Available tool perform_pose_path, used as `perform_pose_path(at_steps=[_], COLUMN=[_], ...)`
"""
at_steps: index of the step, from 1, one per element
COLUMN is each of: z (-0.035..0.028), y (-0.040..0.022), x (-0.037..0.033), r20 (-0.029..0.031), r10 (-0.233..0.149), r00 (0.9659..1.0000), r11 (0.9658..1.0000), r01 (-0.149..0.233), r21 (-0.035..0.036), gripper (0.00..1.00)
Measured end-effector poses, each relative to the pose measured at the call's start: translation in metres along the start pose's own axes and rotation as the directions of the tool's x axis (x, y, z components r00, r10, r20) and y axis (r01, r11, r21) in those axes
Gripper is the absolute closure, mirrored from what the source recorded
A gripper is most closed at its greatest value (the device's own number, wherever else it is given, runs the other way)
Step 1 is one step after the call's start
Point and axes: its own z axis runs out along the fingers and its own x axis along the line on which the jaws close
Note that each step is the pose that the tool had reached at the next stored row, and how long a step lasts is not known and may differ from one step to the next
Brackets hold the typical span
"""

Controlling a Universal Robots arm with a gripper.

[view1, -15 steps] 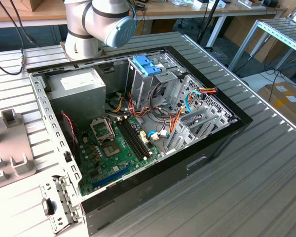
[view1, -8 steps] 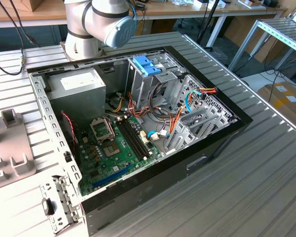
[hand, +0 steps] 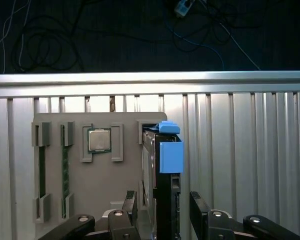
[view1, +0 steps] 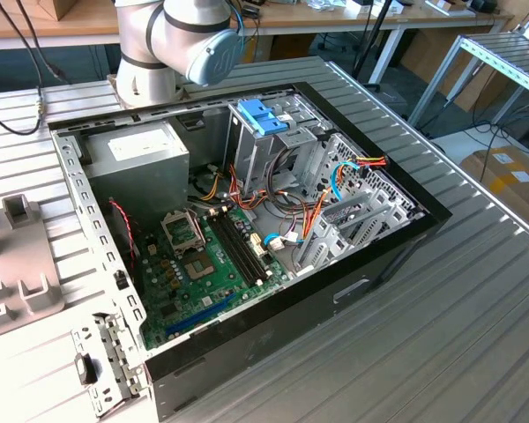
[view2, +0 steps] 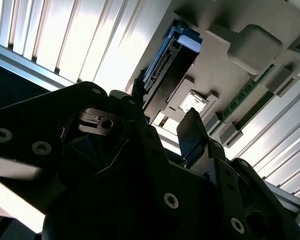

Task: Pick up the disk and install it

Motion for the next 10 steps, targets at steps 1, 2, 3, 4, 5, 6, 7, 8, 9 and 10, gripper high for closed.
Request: perform_pose_path(at_steps=[1,2,3,4,5,6,7,8,9,10], z=[0.0006,0.0011,0.0015,0.002,0.0024,0.0028,0.0032,0.0038,0.0042,0.0046], y=[0.0005,0.0009,0.0014,0.0018,0.0023,0.0026,0.0031,0.0038,0.0041,0.0045], x=[-0.0001,-0.0002,-0.0002,-0.0003,-0.0004,-0.0004,-0.0004,-0.0004,-0.0004,-0.0004], r20=[0.0001,0.0001,0.0001,0.0001,0.0002,0.0002,0.0001,0.0001,0.0002,0.0001], r10=[0.0,0.0,0.0,0.0,0.0,0.0,0.0,0.0,0.0,0.0], r00=[1.0,1.0,1.0,1.0,1.0,1.0,1.0,1.0,1.0,1.0], r11=[1.0,1.0,1.0,1.0,1.0,1.0,1.0,1.0,1.0,1.0], r01=[0.0,0.0,0.0,0.0,0.0,0.0,0.0,0.0,0.0,0.0], r21=[0.0001,0.0002,0.0001,0.0002,0.0003,0.0003,0.0002,0.0002,0.0002,0.0002], gripper=[0.46,0.46,0.46,0.46,0.46,0.46,0.46,0.46,0.46,0.46])
